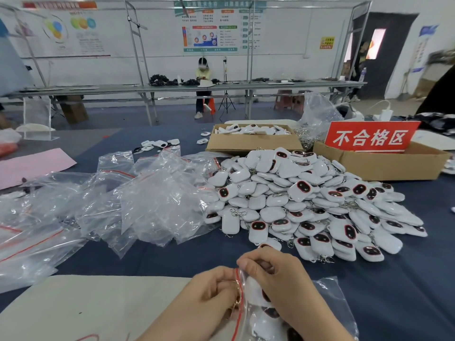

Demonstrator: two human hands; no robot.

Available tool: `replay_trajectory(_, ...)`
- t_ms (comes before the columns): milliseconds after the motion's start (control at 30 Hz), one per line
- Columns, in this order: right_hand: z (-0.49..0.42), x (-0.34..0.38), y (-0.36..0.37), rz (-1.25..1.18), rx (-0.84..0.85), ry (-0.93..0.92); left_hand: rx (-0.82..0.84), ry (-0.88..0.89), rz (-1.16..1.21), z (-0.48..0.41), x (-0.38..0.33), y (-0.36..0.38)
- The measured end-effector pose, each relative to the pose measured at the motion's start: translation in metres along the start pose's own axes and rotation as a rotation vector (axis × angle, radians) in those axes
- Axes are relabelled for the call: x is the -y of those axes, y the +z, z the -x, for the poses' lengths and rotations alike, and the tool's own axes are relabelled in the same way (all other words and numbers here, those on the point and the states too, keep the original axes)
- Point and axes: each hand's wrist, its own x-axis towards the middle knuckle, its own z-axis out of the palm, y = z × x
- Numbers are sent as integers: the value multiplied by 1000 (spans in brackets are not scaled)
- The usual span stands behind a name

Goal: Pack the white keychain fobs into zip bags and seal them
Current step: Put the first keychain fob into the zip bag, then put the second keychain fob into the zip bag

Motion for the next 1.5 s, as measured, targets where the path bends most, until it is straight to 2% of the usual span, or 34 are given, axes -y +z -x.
replay_trajectory(300, -1, 2, -5, -90, -37, 21, -202, 201, -197, 4, 3, 13)
replay_trajectory(367, -1, 3, -5, -77, -41, -7, -199, 236, -219, 3, 4, 14)
replay_trajectory(467, -1, 5, -3, -72, -29, -36, -129, 271, -389, 4, 4, 19)
replay_trajectory(533, -1, 6, -2, -91, -32, -46, -139, 300, -474, 4, 5, 18)
replay_trajectory(700, -9, 10, -2, -85, 13, -69, -369, 463, -470, 0, 12, 5)
replay_trajectory(800, -21, 17, -1, -55, 43, -65, -369, 464, -478, 1, 13, 5)
replay_trajectory(900, -30, 21, -8, 20, 33, -60, -387, 436, -412, -2, 15, 0)
replay_trajectory(967, -32, 18, -16, 96, -88, -48, -496, 416, -292, -7, 17, -5)
replay_trajectory(1033, -33, 11, -22, 292, -192, -51, -574, 368, -93, -13, 18, -10)
replay_trajectory(1100, -32, 7, -21, 435, -164, -18, -597, 318, 38, -19, 17, -14)
replay_trajectory(1200, -35, 6, -11, 649, -111, 47, -618, 312, 2, -25, 20, -19)
replay_trajectory(1333, -41, 12, 0, 926, -179, 51, -620, 317, -37, -26, 25, -22)
replay_trajectory(1500, -36, 10, 1, 1007, -169, -2, -610, 319, -38, -27, 26, -24)
